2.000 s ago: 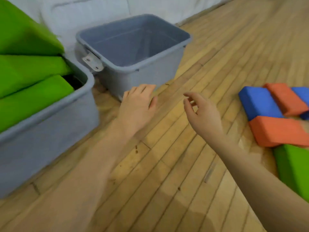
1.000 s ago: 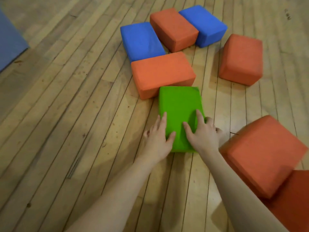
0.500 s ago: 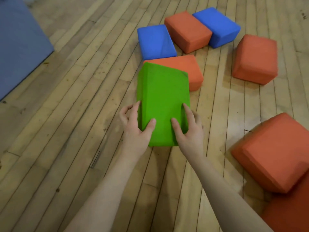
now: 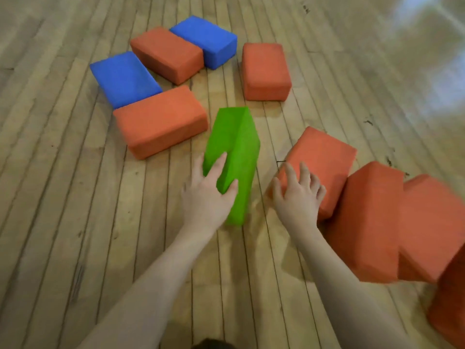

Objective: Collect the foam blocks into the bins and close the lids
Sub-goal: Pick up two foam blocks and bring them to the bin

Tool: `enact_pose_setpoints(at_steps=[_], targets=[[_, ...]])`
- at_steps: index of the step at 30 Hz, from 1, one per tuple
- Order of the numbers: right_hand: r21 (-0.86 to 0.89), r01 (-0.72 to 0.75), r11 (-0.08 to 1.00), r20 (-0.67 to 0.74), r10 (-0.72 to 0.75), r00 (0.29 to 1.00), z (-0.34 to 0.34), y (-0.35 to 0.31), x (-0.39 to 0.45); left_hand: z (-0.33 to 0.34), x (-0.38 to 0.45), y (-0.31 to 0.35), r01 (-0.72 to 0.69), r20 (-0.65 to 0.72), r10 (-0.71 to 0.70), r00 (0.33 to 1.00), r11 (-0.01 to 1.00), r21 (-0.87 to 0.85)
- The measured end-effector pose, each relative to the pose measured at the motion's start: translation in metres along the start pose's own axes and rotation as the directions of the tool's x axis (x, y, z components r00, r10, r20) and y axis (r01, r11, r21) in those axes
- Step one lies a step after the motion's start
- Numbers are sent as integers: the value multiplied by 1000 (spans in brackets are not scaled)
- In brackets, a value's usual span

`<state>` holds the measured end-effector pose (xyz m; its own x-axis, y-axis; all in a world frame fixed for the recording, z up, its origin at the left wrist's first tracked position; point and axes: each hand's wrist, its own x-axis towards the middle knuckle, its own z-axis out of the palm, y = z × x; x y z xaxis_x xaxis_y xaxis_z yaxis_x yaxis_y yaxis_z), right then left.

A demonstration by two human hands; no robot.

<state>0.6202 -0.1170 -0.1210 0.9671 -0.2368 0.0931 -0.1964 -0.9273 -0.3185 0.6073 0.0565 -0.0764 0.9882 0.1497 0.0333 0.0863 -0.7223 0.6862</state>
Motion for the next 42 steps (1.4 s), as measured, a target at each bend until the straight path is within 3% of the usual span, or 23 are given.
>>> enact_pose_setpoints(at_steps=[3,7,11,15,20,24,27,29,32,34,39,42], targets=[[-128,-62,990,163,83,983,3,31,10,19,8,14,-50,52,40,998,973,224],[-173,-41,984,265,87,960,17,46,27,30,17,16,-45,36,36,999,959,280],[-246,15,969,260,51,964,28,35,34,27,19,2,-37,17,34,999,955,293],[-167,-35,985,218,71,973,23,26,46,21,22,-3,-20,-20,28,999,947,321],[-248,101,964,318,-17,948,27,33,50,17,20,-11,-31,-28,44,999,936,350],[-264,113,958,330,-21,944,31,26,49,19,21,-11,-72,1,77,997,924,374],[-164,85,983,283,-35,959,19,14,45,13,20,-13,-38,-7,44,999,929,369],[21,96,995,233,-98,968,7,-7,38,5,17,-18,8,-32,4,999,928,372],[316,230,921,163,-292,943,-2,-48,20,-15,9,-30,43,-70,-19,997,933,358],[406,291,866,146,-376,915,-1,-66,7,-30,3,-41,56,-71,-35,997,942,331],[397,330,856,138,-411,901,3,-59,-29,-49,-17,-62,-23,33,12,999,941,339],[355,217,909,101,-268,958,0,-61,-40,-42,-23,-57,-56,89,24,996,926,373]])
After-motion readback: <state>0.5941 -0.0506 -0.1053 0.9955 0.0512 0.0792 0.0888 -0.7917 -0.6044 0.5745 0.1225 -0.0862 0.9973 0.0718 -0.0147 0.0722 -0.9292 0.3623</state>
